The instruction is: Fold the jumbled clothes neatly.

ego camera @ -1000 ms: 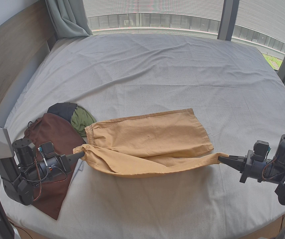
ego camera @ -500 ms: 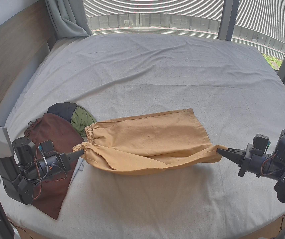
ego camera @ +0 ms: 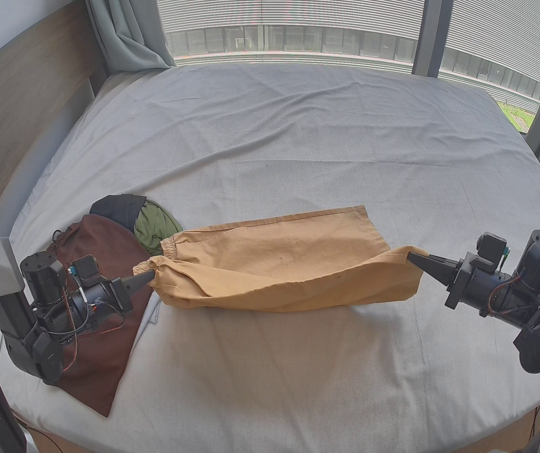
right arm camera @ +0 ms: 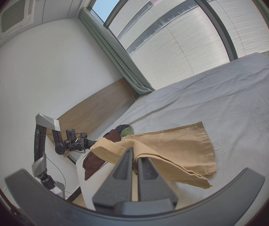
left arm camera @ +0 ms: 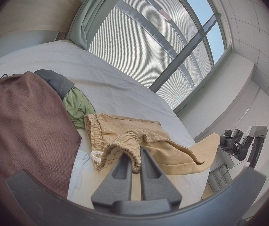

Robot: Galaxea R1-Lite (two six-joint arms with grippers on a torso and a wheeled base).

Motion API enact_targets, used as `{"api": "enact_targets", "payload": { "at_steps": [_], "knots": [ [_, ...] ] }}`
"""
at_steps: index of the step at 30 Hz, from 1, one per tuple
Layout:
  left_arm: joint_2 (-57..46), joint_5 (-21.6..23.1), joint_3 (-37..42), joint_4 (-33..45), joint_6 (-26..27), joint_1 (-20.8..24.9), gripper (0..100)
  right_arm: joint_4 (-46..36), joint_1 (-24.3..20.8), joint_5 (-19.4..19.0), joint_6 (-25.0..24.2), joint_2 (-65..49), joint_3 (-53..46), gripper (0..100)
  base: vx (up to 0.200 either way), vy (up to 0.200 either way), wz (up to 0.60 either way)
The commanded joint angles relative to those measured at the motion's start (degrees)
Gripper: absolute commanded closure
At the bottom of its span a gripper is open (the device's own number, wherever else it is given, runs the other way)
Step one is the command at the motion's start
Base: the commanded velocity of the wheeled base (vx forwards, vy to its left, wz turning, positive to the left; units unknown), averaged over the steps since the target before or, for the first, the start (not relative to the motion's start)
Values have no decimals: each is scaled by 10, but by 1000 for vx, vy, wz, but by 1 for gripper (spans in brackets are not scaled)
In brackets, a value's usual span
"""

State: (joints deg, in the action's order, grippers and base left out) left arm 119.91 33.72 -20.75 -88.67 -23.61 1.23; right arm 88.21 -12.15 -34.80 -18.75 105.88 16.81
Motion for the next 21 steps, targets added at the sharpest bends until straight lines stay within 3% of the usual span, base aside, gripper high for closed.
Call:
{"api": "enact_targets", "payload": {
  "at_steps": [1, 9, 15, 21],
  "knots": [
    [-11, -2, -3, 0, -1, 3, 100, 0, -10, 4, -21, 12, 17, 100, 0, 0, 0],
    [-19, -7, -18, 0, -41, 12, 100, 0, -2, 8, -42, 45, 68, 100, 0, 0, 0],
    [-13, -55, -35, 0, -54, 28, 100, 0, 14, 18, -76, 72, 120, 100, 0, 0, 0],
    [-11, -62, -44, 0, -58, 33, 100, -1, 35, 18, -95, 99, 160, 100, 0, 0, 0]
  ]
}}
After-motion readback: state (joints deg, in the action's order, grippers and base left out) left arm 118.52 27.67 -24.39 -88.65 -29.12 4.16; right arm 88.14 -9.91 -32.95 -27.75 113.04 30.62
